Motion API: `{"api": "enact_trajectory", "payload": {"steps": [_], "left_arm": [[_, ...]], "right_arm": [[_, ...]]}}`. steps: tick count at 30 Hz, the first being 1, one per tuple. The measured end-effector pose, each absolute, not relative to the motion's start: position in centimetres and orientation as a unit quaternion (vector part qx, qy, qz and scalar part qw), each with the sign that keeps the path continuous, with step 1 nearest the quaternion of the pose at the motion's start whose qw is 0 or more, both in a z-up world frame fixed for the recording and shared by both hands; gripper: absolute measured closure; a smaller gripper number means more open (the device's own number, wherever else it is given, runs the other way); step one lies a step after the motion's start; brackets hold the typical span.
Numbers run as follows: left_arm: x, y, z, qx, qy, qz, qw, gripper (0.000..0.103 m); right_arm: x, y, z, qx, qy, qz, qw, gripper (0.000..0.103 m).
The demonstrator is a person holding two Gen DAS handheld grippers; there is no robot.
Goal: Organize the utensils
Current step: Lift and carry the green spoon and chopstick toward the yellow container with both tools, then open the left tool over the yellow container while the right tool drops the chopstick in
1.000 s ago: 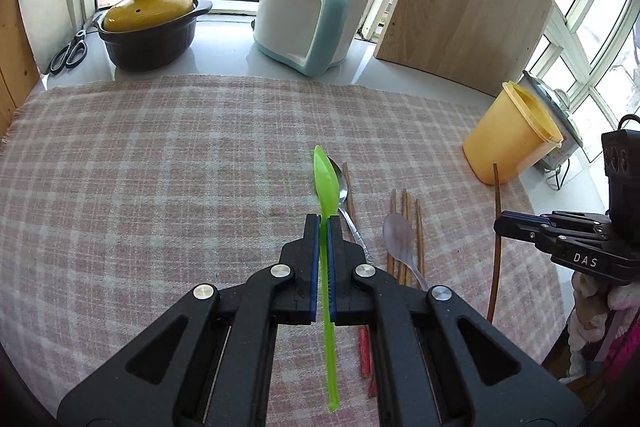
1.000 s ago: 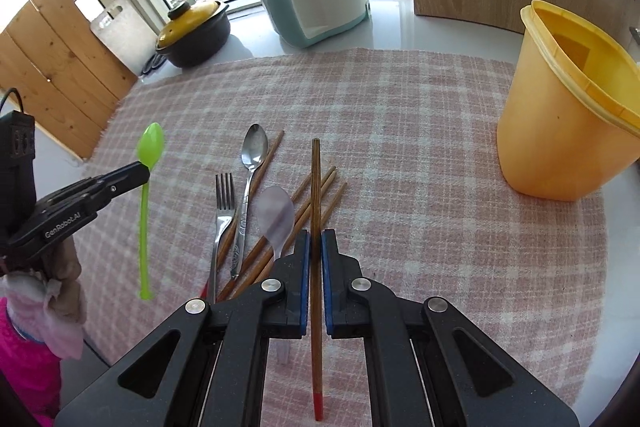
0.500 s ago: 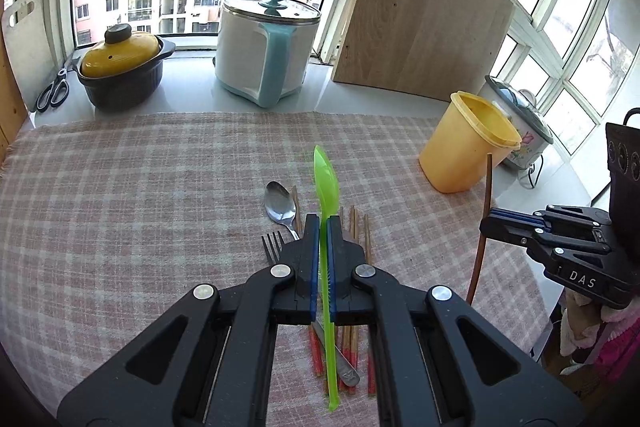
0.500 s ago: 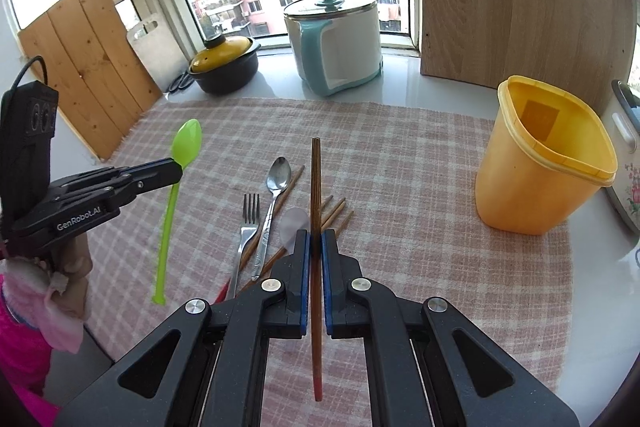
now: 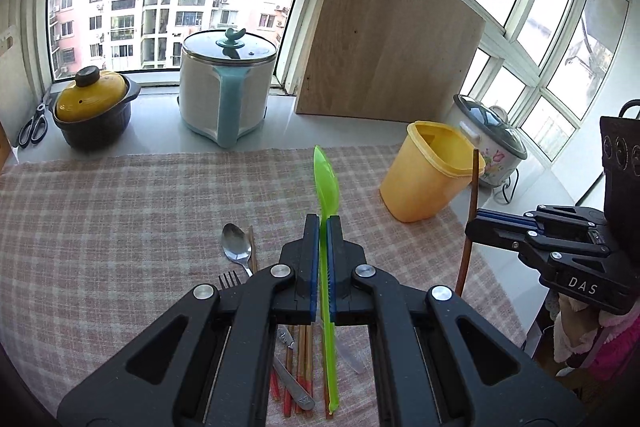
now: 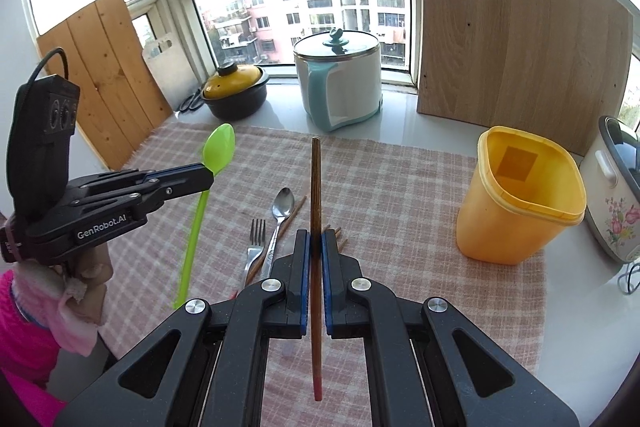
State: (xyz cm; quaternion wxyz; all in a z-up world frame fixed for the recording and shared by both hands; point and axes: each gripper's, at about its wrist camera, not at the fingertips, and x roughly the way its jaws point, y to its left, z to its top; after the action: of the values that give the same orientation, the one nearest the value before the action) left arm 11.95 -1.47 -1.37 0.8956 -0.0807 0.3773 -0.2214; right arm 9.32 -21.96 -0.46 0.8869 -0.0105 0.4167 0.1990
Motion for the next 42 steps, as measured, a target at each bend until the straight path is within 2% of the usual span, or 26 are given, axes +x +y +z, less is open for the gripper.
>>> {"api": "enact_trajectory", "payload": {"steps": [26,42], "left_arm": [[23.0,-17.9,4.9,-0.106,0.304,-0.275,0.906,0.102],[28.9,-24.7,2.0,-0.116,0.305,-0.238,0.915,0.102]], "right_arm": [[18.3,-36.3,8.8,0.009,0.335,0.127,0.934,0.099],[24.5,-41.0,5.8,0.023,0.343,0.103,0.934,0.099]]}}
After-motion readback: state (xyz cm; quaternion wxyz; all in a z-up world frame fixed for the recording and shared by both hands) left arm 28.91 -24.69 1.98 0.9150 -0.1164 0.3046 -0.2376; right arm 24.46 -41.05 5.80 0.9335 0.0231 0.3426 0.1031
